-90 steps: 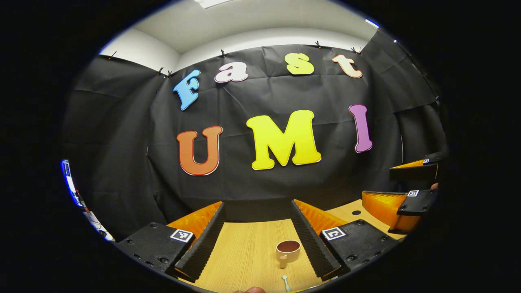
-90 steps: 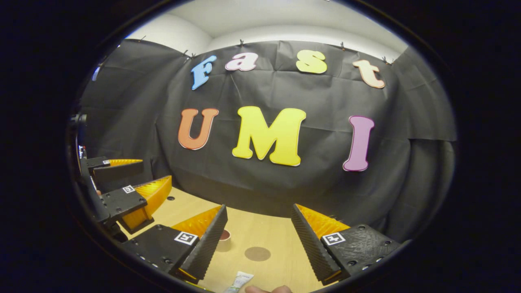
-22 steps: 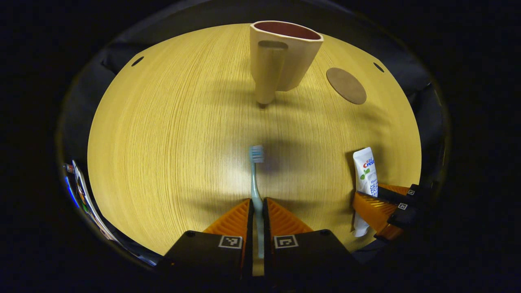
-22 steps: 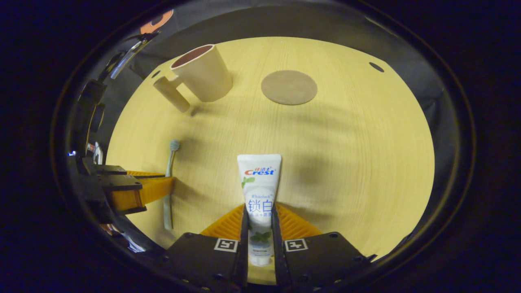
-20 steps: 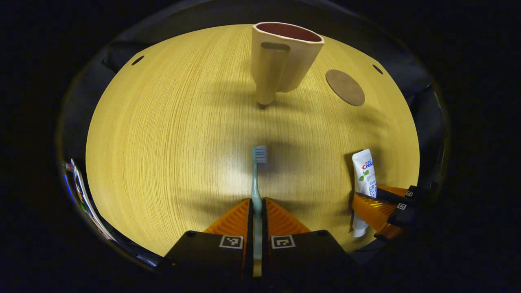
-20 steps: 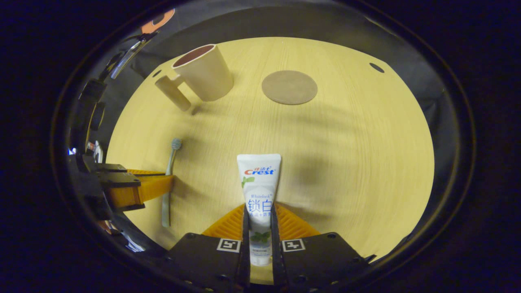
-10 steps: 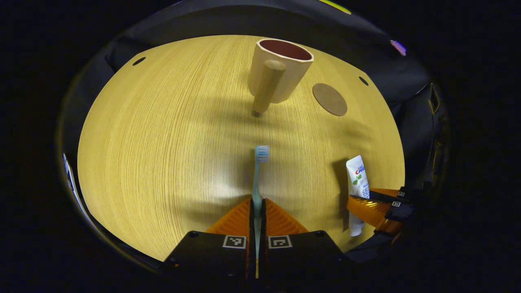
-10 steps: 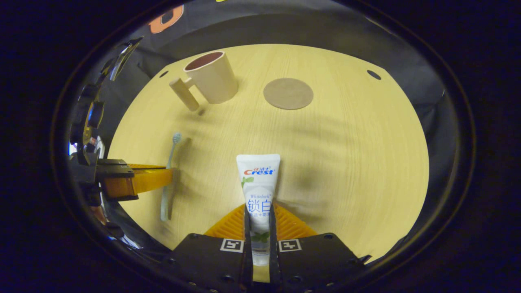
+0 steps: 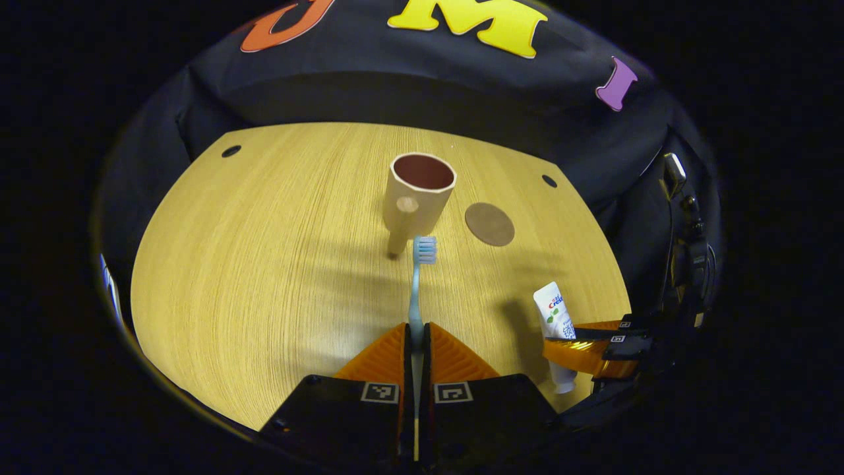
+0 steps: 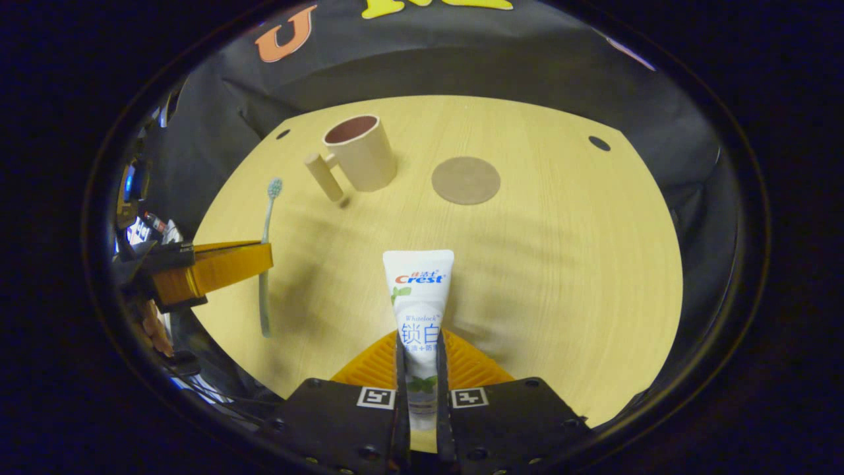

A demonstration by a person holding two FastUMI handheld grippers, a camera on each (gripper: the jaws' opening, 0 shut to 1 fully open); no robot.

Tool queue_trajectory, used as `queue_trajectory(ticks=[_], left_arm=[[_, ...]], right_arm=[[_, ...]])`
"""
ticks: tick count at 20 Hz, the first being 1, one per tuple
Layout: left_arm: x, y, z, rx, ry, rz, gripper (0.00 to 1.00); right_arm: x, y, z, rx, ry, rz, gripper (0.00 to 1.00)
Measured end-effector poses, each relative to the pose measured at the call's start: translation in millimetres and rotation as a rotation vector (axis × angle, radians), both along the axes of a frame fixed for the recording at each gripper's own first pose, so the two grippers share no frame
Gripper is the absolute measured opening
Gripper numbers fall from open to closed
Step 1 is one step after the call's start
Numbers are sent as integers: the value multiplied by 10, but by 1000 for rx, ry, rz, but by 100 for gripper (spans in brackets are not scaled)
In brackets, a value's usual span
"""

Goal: Put the toothbrush and toothpaste on the desktop into the cup, then pick up the cup and place it on the coaster on the desktop.

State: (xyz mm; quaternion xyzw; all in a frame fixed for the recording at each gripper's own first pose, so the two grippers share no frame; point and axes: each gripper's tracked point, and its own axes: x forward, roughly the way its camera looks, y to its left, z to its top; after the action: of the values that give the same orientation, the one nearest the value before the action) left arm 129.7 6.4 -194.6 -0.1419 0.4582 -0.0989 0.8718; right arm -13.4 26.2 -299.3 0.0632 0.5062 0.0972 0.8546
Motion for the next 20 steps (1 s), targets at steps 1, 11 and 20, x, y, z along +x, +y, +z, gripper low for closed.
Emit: queue_trajectory(ticks=[1, 11, 20], left_arm=[[93, 58, 70, 1, -42, 9, 5], [622, 306, 572, 39, -345, 37, 5], [1325, 323, 682, 17, -498, 16, 5]], right_arm=[[32, -5, 78, 2, -22, 2, 16], [178, -96, 686, -4, -180, 1, 16], [332, -280, 1100, -55, -402, -115, 16]])
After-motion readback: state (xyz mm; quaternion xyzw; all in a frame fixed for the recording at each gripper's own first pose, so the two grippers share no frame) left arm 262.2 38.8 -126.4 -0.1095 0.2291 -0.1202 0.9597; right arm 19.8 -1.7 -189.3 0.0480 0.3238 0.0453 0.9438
